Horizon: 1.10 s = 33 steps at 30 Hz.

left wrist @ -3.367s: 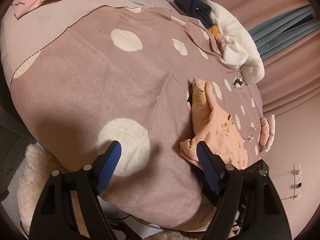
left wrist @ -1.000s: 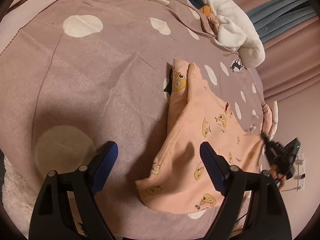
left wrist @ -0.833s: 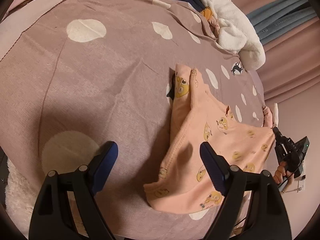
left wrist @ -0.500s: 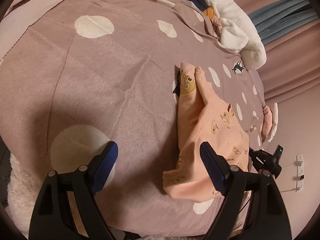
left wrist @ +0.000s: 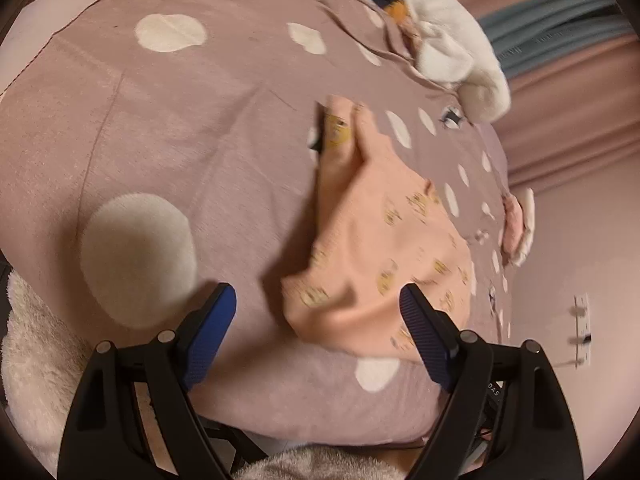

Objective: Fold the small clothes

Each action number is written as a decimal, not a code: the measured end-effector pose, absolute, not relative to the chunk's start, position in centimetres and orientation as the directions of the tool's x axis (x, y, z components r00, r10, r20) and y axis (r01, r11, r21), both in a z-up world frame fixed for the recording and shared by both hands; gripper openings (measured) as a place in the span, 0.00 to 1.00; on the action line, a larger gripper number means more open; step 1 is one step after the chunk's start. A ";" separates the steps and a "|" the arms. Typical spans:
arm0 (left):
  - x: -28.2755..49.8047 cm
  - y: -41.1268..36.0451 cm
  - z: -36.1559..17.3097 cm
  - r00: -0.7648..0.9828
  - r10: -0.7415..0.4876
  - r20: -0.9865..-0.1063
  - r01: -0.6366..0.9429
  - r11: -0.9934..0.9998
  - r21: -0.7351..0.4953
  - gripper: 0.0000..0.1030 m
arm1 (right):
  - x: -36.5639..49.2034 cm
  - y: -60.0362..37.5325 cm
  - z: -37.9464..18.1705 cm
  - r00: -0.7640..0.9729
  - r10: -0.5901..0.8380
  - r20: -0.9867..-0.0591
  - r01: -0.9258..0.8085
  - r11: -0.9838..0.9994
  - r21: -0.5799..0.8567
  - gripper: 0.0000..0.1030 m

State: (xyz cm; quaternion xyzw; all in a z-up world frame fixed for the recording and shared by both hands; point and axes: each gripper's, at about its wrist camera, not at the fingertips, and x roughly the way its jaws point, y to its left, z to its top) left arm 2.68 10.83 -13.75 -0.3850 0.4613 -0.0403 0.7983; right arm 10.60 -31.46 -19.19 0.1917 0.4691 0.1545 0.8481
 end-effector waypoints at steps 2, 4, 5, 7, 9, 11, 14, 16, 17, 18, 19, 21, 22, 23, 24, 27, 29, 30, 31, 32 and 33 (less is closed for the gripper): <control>2.2 10.6 -13.3 0.580 -0.409 -0.704 -0.279 0.713 -0.643 0.81 | 9.7 -33.5 -19.1 0.505 0.455 -0.733 -0.011 0.853 0.522 0.25; 1.8 10.4 -13.1 0.583 -0.406 -0.703 -0.276 0.715 -0.642 0.81 | 8.8 -34.5 -18.7 0.493 0.381 -0.782 0.066 0.880 0.470 0.25; 1.6 10.3 -13.0 0.585 -0.414 -0.698 -0.269 0.712 -0.648 0.81 | 8.4 -34.4 -18.2 0.494 0.349 -0.796 0.070 0.897 0.436 0.25; 1.2 10.2 -12.8 0.588 -0.423 -0.689 -0.254 0.713 -0.654 0.81 | 7.5 -33.8 -17.4 0.490 0.312 -0.814 0.054 0.921 0.386 0.33; 0.8 10.0 -12.4 0.599 -0.412 -0.687 -0.242 0.724 -0.646 0.81 | 6.7 -33.2 -16.9 0.486 0.343 -0.804 0.033 0.912 0.408 0.48; 0.7 9.7 -11.9 0.603 -0.405 -0.687 -0.232 0.735 -0.637 0.81 | 6.6 -32.8 -16.8 0.487 0.414 -0.769 0.021 0.875 0.484 0.60; 0.3 9.4 -11.5 0.609 -0.419 -0.674 -0.211 0.733 -0.647 0.83 | 6.6 -31.2 -18.1 0.482 0.568 -0.667 -0.017 0.767 0.641 0.65; 0.1 9.3 -11.3 0.615 -0.428 -0.663 -0.204 0.725 -0.657 0.85 | 7.1 -30.6 -19.0 0.466 0.669 -0.579 -0.027 0.665 0.747 0.65; 0.0 9.3 -11.1 0.621 -0.427 -0.657 -0.198 0.726 -0.659 0.85 | 7.4 -30.4 -19.7 0.457 0.711 -0.535 -0.030 0.613 0.789 0.66; -0.2 9.3 -10.9 0.625 -0.419 -0.658 -0.197 0.732 -0.653 0.86 | 7.4 -30.2 -20.1 0.457 0.716 -0.527 -0.016 0.600 0.800 0.67; -0.4 9.2 -10.7 0.632 -0.400 -0.663 -0.198 0.744 -0.638 0.86 | 7.5 -30.0 -20.7 0.458 0.696 -0.553 0.019 0.615 0.789 0.69; -0.7 9.0 -10.2 0.651 -0.353 -0.672 -0.198 0.776 -0.599 0.88 | 7.5 -29.5 -21.3 0.460 0.681 -0.570 0.040 0.625 0.779 0.69; -0.9 8.8 -10.0 0.659 -0.334 -0.674 -0.196 0.789 -0.582 0.90 | 7.4 -29.4 -21.2 0.470 0.684 -0.558 0.037 0.616 0.787 0.73; -1.1 8.7 -9.8 0.670 -0.315 -0.672 -0.191 0.801 -0.567 0.92 | 7.2 -29.4 -21.2 0.484 0.693 -0.535 0.031 0.597 0.802 0.76; -1.2 8.6 -9.6 0.683 -0.304 -0.664 -0.184 0.808 -0.560 0.93 | 7.0 -29.5 -21.0 0.495 0.701 -0.513 0.028 0.577 0.816 0.81; -1.6 8.5 -9.3 0.710 -0.300 -0.638 -0.160 0.813 -0.560 0.96 | 6.9 -30.1 -21.3 0.523 0.712 -0.469 0.045 0.526 0.849 0.84; -1.5 8.5 -9.1 0.718 -0.300 -0.628 -0.150 0.814 -0.561 0.97 | 7.1 -29.9 -21.3 0.529 0.709 -0.466 0.049 0.523 0.851 0.84; -1.5 8.5 -9.0 0.722 -0.296 -0.626 -0.148 0.816 -0.558 0.97 | 7.0 -30.1 -21.1 0.531 0.707 -0.467 0.051 0.524 0.850 0.84; -1.4 8.5 -8.9 0.724 -0.288 -0.626 -0.151 0.820 -0.552 0.97 | 7.0 -30.0 -21.1 0.535 0.703 -0.469 0.053 0.526 0.849 0.84; -1.4 8.5 -8.9 0.727 -0.281 -0.627 -0.152 0.824 -0.546 0.97 | 6.9 -30.1 -21.1 0.541 0.700 -0.466 0.054 0.524 0.850 0.84; -1.4 8.5 -8.8 0.729 -0.276 -0.626 -0.152 0.827 -0.542 0.97 | 7.0 -30.1 -21.1 0.547 0.698 -0.462 0.056 0.521 0.852 0.85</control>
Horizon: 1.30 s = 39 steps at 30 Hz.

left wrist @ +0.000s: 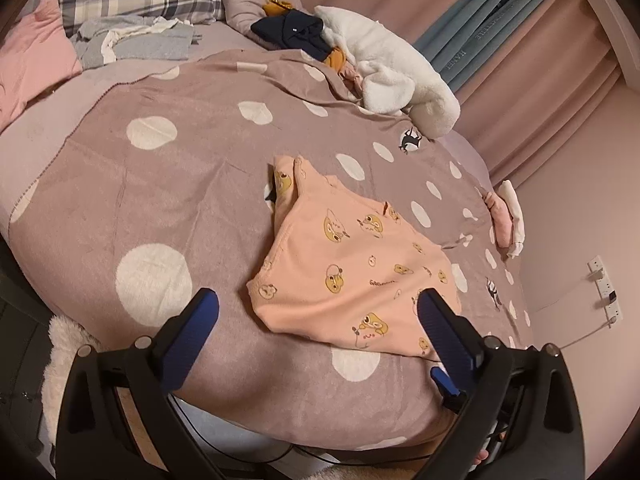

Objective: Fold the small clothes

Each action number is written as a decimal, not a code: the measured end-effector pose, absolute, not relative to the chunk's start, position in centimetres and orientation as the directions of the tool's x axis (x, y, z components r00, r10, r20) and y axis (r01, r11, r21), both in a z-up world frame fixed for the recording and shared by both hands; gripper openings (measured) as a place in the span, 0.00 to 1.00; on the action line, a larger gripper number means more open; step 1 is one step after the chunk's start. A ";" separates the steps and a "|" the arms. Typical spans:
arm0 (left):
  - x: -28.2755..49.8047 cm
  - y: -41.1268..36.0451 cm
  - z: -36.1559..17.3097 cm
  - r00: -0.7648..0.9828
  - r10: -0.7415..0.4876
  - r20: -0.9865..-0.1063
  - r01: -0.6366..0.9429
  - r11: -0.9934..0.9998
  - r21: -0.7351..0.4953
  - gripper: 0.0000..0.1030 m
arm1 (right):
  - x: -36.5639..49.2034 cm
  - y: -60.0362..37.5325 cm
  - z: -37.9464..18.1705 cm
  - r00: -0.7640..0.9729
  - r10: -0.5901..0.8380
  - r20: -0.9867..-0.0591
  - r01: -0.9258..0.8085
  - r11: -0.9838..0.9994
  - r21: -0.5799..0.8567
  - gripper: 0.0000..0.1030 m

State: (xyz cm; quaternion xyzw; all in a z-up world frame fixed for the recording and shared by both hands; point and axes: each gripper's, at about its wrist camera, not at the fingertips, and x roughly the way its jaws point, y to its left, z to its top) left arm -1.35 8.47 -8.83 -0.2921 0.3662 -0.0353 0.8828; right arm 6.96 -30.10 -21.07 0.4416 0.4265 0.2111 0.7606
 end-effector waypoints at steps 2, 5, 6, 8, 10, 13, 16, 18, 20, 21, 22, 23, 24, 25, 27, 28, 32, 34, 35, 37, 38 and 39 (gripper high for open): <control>-1.4 8.5 -8.7 0.737 -0.261 -0.624 -0.152 0.835 -0.529 0.98 | 7.3 -30.1 -21.0 0.558 0.696 -0.451 0.059 0.509 0.858 0.86; -1.5 8.5 -8.5 0.749 -0.230 -0.622 -0.157 0.849 -0.504 0.99 | 7.9 -30.1 -21.1 0.566 0.691 -0.449 0.077 0.498 0.864 0.87; -1.4 8.5 -8.5 0.751 -0.224 -0.622 -0.156 0.854 -0.496 0.99 | 8.0 -30.1 -21.1 0.571 0.689 -0.446 0.085 0.491 0.867 0.87; -1.4 8.4 -8.4 0.754 -0.212 -0.622 -0.154 0.863 -0.481 0.99 | 8.4 -30.0 -21.0 0.577 0.692 -0.435 0.085 0.478 0.874 0.88; -1.2 8.4 -8.5 0.757 -0.208 -0.619 -0.150 0.867 -0.474 0.99 | 9.0 -29.8 -21.1 0.582 0.695 -0.422 0.083 0.466 0.881 0.89; -0.8 8.5 -8.8 0.756 -0.203 -0.623 -0.152 0.871 -0.468 0.99 | 9.8 -29.7 -21.0 0.583 0.695 -0.420 0.095 0.455 0.885 0.89; -0.4 8.3 -9.0 0.753 -0.200 -0.627 -0.151 0.874 -0.461 0.99 | 10.6 -29.7 -21.2 0.588 0.703 -0.400 0.102 0.426 0.899 0.89; -0.3 8.1 -9.1 0.755 -0.205 -0.623 -0.139 0.878 -0.457 0.99 | 11.1 -29.9 -21.2 0.594 0.703 -0.391 0.108 0.411 0.905 0.89; -0.1 7.8 -9.3 0.752 -0.202 -0.628 -0.135 0.884 -0.447 0.99 | 11.4 -30.0 -21.0 0.616 0.692 -0.376 0.107 0.400 0.910 0.88; 0.1 7.6 -9.5 0.747 -0.201 -0.634 -0.133 0.889 -0.438 0.99 | 11.6 -29.9 -20.8 0.623 0.689 -0.372 0.097 0.404 0.910 0.83; 0.3 7.5 -9.6 0.744 -0.201 -0.637 -0.131 0.891 -0.434 0.99 | 11.7 -29.9 -20.8 0.625 0.686 -0.374 0.091 0.412 0.907 0.72; 0.4 7.4 -9.7 0.742 -0.201 -0.640 -0.132 0.892 -0.432 0.99 | 11.9 -29.8 -20.9 0.631 0.673 -0.386 0.095 0.426 0.900 0.64; 0.5 7.4 -9.9 0.737 -0.202 -0.645 -0.134 0.892 -0.433 0.99 | 12.1 -29.8 -21.2 0.634 0.660 -0.402 0.114 0.434 0.894 0.51; 0.6 7.5 -10.0 0.735 -0.204 -0.647 -0.135 0.890 -0.435 0.99 | 12.2 -29.8 -21.6 0.634 0.655 -0.410 0.132 0.431 0.892 0.40; 0.7 7.6 -10.2 0.731 -0.208 -0.650 -0.138 0.888 -0.439 0.99 | 12.2 -30.1 -22.8 0.642 0.654 -0.401 0.154 0.403 0.902 0.26; 0.6 7.7 -10.3 0.730 -0.207 -0.651 -0.141 0.887 -0.439 0.99 | 12.3 -30.1 -23.1 0.644 0.652 -0.400 0.157 0.399 0.903 0.16; 0.7 7.9 -10.5 0.730 -0.190 -0.657 -0.149 0.893 -0.424 0.99 | 11.8 -30.2 -23.8 0.664 0.622 -0.415 0.144 0.438 0.887 0.02; 0.7 7.9 -10.6 0.729 -0.194 -0.657 -0.145 0.894 -0.425 0.99 | 11.6 -29.7 -23.2 0.673 0.591 -0.445 0.137 0.491 0.861 0.01; 0.7 8.0 -10.6 0.728 -0.198 -0.657 -0.144 0.892 -0.428 0.99 | 11.5 -29.4 -22.9 0.677 0.570 -0.465 0.135 0.526 0.840 0.01; 0.5 8.3 -10.7 0.727 -0.205 -0.656 -0.148 0.886 -0.440 0.99 | 11.6 -29.1 -22.6 0.683 0.543 -0.488 0.126 0.571 0.811 0.01; 0.4 8.5 -10.7 0.726 -0.204 -0.656 -0.152 0.884 -0.443 0.99 | 11.5 -29.0 -22.4 0.686 0.533 -0.495 0.123 0.585 0.802 0.01; 0.3 8.7 -10.8 0.727 -0.202 -0.656 -0.155 0.883 -0.443 0.99 | 11.5 -29.1 -22.4 0.686 0.529 -0.498 0.124 0.590 0.798 0.01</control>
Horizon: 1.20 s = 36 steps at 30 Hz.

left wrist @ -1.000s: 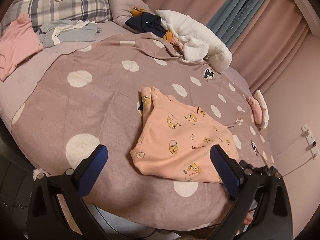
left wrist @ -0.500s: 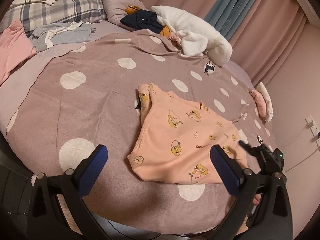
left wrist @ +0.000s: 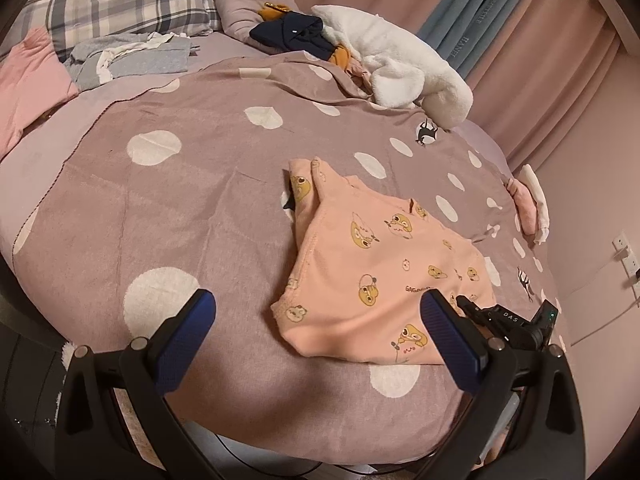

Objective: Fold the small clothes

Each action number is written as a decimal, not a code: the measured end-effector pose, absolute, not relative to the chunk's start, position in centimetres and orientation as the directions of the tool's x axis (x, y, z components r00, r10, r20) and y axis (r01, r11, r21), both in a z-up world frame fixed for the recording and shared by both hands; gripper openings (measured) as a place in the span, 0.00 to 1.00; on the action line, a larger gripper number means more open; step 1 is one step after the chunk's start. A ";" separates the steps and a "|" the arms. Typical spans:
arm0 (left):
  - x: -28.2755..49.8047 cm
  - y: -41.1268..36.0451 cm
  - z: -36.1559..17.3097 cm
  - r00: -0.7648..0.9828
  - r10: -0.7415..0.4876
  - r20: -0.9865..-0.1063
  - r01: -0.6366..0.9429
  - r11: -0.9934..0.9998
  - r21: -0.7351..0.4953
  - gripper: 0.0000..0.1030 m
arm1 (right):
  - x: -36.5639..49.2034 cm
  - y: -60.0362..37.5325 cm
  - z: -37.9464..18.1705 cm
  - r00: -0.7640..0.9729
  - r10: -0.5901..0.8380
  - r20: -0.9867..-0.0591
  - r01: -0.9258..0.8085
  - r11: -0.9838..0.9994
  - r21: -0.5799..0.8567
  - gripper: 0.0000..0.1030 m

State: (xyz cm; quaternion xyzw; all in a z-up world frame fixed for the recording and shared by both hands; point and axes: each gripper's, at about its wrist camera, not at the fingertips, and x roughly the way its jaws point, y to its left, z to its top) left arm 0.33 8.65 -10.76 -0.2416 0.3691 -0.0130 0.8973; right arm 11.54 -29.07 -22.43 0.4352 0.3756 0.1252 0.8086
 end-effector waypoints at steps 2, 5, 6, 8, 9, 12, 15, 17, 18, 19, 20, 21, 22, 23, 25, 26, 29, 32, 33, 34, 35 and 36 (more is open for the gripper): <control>0.1 9.0 -10.7 0.733 -0.190 -0.653 -0.167 0.880 -0.444 0.99 | 11.6 -29.2 -22.3 0.685 0.525 -0.506 0.130 0.595 0.793 0.02; -0.4 9.7 -10.7 0.735 -0.184 -0.652 -0.181 0.874 -0.451 0.99 | 11.6 -29.2 -22.2 0.686 0.516 -0.512 0.140 0.598 0.789 0.02; -0.5 9.9 -10.7 0.735 -0.184 -0.653 -0.183 0.873 -0.452 0.99 | 11.7 -29.1 -22.0 0.686 0.512 -0.517 0.144 0.601 0.786 0.03; -0.8 10.3 -10.6 0.737 -0.175 -0.653 -0.191 0.873 -0.449 0.99 | 11.7 -28.8 -21.3 0.687 0.504 -0.524 0.135 0.619 0.774 0.07; -0.9 10.5 -10.6 0.740 -0.171 -0.651 -0.192 0.873 -0.448 0.99 | 11.7 -28.7 -20.9 0.690 0.501 -0.522 0.122 0.631 0.766 0.07; -1.2 11.3 -10.3 0.751 -0.157 -0.641 -0.209 0.865 -0.456 0.99 | 11.6 -28.3 -19.7 0.695 0.483 -0.532 0.103 0.665 0.740 0.07; -1.4 12.0 -10.4 0.752 -0.164 -0.639 -0.217 0.853 -0.475 0.99 | 11.5 -28.4 -18.5 0.710 0.504 -0.492 0.074 0.641 0.764 0.07; -1.4 12.3 -10.5 0.749 -0.163 -0.643 -0.226 0.848 -0.479 0.99 | 11.5 -27.9 -17.7 0.715 0.503 -0.486 0.049 0.657 0.752 0.07; -1.5 12.5 -10.6 0.747 -0.162 -0.644 -0.232 0.845 -0.482 0.99 | 11.5 -27.7 -17.3 0.717 0.495 -0.491 0.042 0.673 0.738 0.07; -1.5 12.7 -10.7 0.747 -0.162 -0.644 -0.239 0.839 -0.488 0.99 | 11.6 -27.2 -16.8 0.718 0.486 -0.498 0.032 0.692 0.721 0.07; -1.6 12.9 -10.8 0.746 -0.163 -0.646 -0.246 0.834 -0.494 0.99 | 11.6 -26.8 -16.3 0.719 0.480 -0.504 0.020 0.709 0.705 0.07; -1.7 13.1 -10.9 0.744 -0.165 -0.647 -0.250 0.830 -0.498 0.99 | 11.6 -26.3 -15.8 0.720 0.474 -0.506 0.008 0.723 0.690 0.07; -1.7 13.2 -11.0 0.742 -0.169 -0.648 -0.251 0.827 -0.503 0.99 | 11.7 -25.9 -15.5 0.721 0.472 -0.508 -0.002 0.734 0.679 0.07; -1.7 13.4 -11.0 0.742 -0.171 -0.648 -0.251 0.826 -0.505 0.99 | 11.7 -25.6 -15.2 0.721 0.470 -0.510 -0.014 0.745 0.667 0.07; -1.8 13.5 -11.1 0.743 -0.167 -0.649 -0.252 0.827 -0.502 0.99 | 12.0 -24.7 -14.5 0.718 0.464 -0.519 -0.038 0.771 0.636 0.07; -1.9 13.5 -11.1 0.743 -0.165 -0.649 -0.252 0.829 -0.499 0.99 | 12.0 -24.3 -14.2 0.717 0.460 -0.523 -0.046 0.781 0.623 0.07; -1.8 13.6 -11.2 0.742 -0.160 -0.651 -0.252 0.833 -0.493 0.99 | 12.2 -22.9 -13.4 0.715 0.454 -0.531 -0.080 0.809 0.582 0.07; -1.9 13.8 -11.4 0.740 -0.178 -0.649 -0.244 0.827 -0.506 0.99 | 12.3 -21.3 -12.8 0.707 0.457 -0.540 -0.123 0.831 0.543 0.07; -1.8 13.8 -11.4 0.738 -0.181 -0.650 -0.242 0.828 -0.506 0.99 | 12.3 -20.5 -12.6 0.703 0.453 -0.547 -0.142 0.844 0.517 0.07; -1.8 13.8 -11.4 0.737 -0.179 -0.652 -0.244 0.829 -0.503 0.99 | 12.2 -20.0 -12.4 0.701 0.450 -0.552 -0.155 0.853 0.498 0.07; -1.8 13.8 -11.5 0.736 -0.174 -0.654 -0.247 0.831 -0.499 0.99 | 12.3 -19.0 -12.3 0.696 0.448 -0.561 -0.178 0.864 0.470 0.07; -1.8 13.9 -11.6 0.735 -0.169 -0.656 -0.251 0.831 -0.496 0.99 | 12.3 -18.1 -12.2 0.690 0.450 -0.567 -0.199 0.871 0.449 0.07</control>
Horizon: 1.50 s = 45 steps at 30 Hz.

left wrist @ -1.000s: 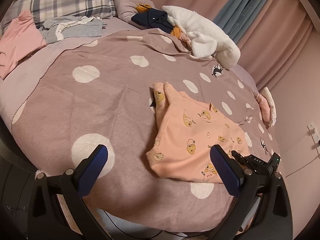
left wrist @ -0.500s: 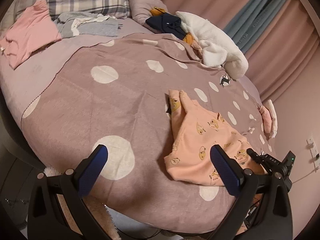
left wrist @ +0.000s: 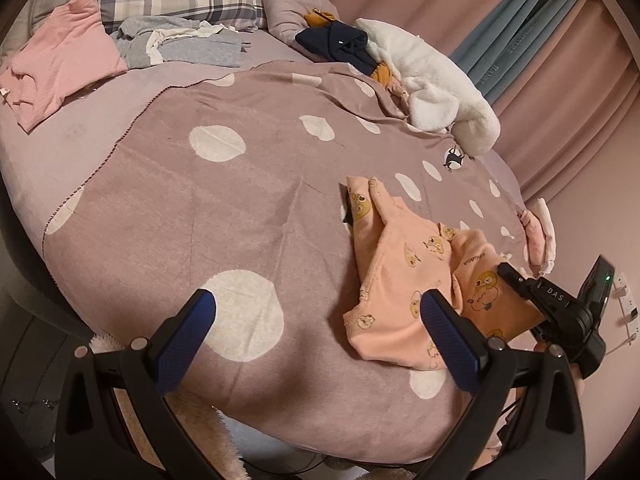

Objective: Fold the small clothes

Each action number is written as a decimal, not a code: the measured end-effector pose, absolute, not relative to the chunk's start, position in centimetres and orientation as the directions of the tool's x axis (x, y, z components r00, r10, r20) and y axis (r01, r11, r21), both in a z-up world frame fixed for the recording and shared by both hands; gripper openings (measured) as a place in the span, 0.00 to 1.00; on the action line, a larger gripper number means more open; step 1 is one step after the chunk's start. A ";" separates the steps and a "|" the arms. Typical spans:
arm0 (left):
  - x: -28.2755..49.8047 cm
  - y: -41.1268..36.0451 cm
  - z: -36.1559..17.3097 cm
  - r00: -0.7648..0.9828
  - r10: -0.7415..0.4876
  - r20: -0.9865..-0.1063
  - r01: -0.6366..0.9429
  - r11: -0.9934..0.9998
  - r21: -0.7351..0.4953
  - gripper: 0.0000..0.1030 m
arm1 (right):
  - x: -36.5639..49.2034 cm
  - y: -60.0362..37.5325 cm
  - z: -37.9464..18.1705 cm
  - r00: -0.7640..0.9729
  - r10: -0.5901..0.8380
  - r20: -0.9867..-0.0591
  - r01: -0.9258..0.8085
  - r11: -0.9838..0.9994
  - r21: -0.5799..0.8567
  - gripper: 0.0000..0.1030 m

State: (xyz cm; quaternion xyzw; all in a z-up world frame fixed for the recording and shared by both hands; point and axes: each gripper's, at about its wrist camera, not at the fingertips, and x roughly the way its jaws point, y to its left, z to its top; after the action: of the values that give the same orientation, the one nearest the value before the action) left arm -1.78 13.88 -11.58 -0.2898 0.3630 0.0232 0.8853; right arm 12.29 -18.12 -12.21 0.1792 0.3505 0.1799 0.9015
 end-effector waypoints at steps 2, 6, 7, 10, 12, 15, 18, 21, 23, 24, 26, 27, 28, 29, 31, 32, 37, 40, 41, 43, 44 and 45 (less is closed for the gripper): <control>-1.7 14.0 -11.8 0.732 -0.175 -0.658 -0.254 0.827 -0.502 0.99 | 12.1 -16.3 -12.4 0.670 0.458 -0.585 -0.246 0.880 0.406 0.07; -1.5 14.2 -12.2 0.723 -0.184 -0.665 -0.260 0.820 -0.510 0.99 | 11.8 -12.9 -13.5 0.625 0.461 -0.630 -0.328 0.887 0.324 0.07; -1.5 14.2 -12.2 0.721 -0.181 -0.669 -0.264 0.821 -0.506 0.99 | 11.7 -12.0 -13.7 0.613 0.461 -0.642 -0.347 0.887 0.305 0.07; -1.6 14.2 -12.4 0.718 -0.174 -0.674 -0.264 0.828 -0.495 0.99 | 11.3 -9.5 -15.0 0.570 0.440 -0.694 -0.399 0.887 0.233 0.16; -1.6 14.3 -12.4 0.718 -0.174 -0.674 -0.260 0.831 -0.491 0.99 | 11.0 -8.3 -15.7 0.557 0.421 -0.716 -0.415 0.888 0.199 0.21; -1.7 14.4 -12.4 0.717 -0.170 -0.676 -0.259 0.835 -0.485 0.99 | 10.4 -7.8 -15.3 0.550 0.449 -0.704 -0.448 0.870 0.205 0.46; -1.8 14.6 -12.6 0.718 -0.169 -0.675 -0.265 0.831 -0.489 0.99 | 10.3 -8.2 -14.5 0.509 0.531 -0.677 -0.469 0.831 0.299 0.63; -2.1 14.9 -12.7 0.718 -0.177 -0.673 -0.267 0.823 -0.502 0.99 | 10.1 -8.1 -14.0 0.499 0.578 -0.645 -0.480 0.805 0.349 0.67; -2.3 15.0 -12.5 0.721 -0.178 -0.669 -0.263 0.824 -0.502 0.99 | 10.3 -7.9 -14.1 0.474 0.602 -0.643 -0.477 0.789 0.387 0.67; -2.4 15.1 -12.5 0.723 -0.171 -0.669 -0.265 0.825 -0.498 0.99 | 10.3 -7.7 -14.2 0.463 0.613 -0.641 -0.473 0.782 0.406 0.68; -2.7 15.3 -12.3 0.725 -0.157 -0.671 -0.269 0.832 -0.485 0.99 | 10.0 -7.1 -14.3 0.447 0.630 -0.634 -0.492 0.766 0.415 0.70; -2.9 15.5 -12.2 0.729 -0.149 -0.668 -0.268 0.836 -0.479 0.99 | 9.9 -6.7 -14.3 0.442 0.635 -0.633 -0.503 0.760 0.411 0.70; -2.9 15.6 -12.2 0.731 -0.142 -0.667 -0.272 0.836 -0.476 0.99 | 9.6 -6.1 -14.3 0.426 0.646 -0.633 -0.525 0.747 0.409 0.70; -3.0 15.9 -12.2 0.732 -0.134 -0.668 -0.281 0.834 -0.475 0.99 | 9.5 -5.7 -14.3 0.410 0.656 -0.634 -0.540 0.735 0.411 0.70; -3.2 16.4 -12.3 0.731 -0.139 -0.668 -0.290 0.823 -0.489 0.99 | 9.3 -5.0 -14.5 0.371 0.683 -0.629 -0.563 0.704 0.433 0.70; -3.2 16.5 -12.4 0.731 -0.148 -0.667 -0.289 0.817 -0.498 0.99 | 9.3 -4.9 -14.5 0.356 0.696 -0.624 -0.570 0.691 0.445 0.70; -3.4 16.6 -12.3 0.731 -0.143 -0.667 -0.297 0.813 -0.500 0.99 | 9.4 -4.7 -14.9 0.305 0.727 -0.615 -0.566 0.657 0.497 0.70; -3.4 16.4 -12.2 0.732 -0.144 -0.666 -0.290 0.819 -0.495 0.99 | 9.3 -4.9 -14.7 0.311 0.722 -0.618 -0.565 0.663 0.491 0.70; -3.3 16.3 -12.2 0.731 -0.148 -0.666 -0.285 0.820 -0.497 0.99 | 9.2 -5.0 -14.5 0.309 0.730 -0.610 -0.566 0.656 0.498 0.70; -3.2 16.2 -12.3 0.727 -0.152 -0.670 -0.284 0.821 -0.495 0.99 | 9.1 -5.2 -14.3 0.305 0.737 -0.603 -0.566 0.650 0.507 0.70; -3.1 16.1 -12.3 0.725 -0.152 -0.672 -0.285 0.822 -0.493 0.99 | 9.0 -5.3 -14.0 0.308 0.739 -0.599 -0.564 0.649 0.511 0.70; -3.1 16.0 -12.3 0.724 -0.153 -0.673 -0.284 0.823 -0.492 0.99 | 9.0 -5.5 -13.8 0.313 0.741 -0.594 -0.563 0.649 0.512 0.70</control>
State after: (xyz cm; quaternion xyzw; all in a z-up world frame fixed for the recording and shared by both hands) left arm -3.10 16.03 -12.32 -0.2950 0.3696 0.0372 0.8803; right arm 8.98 -5.49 -13.85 0.1049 0.4230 0.4058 0.8034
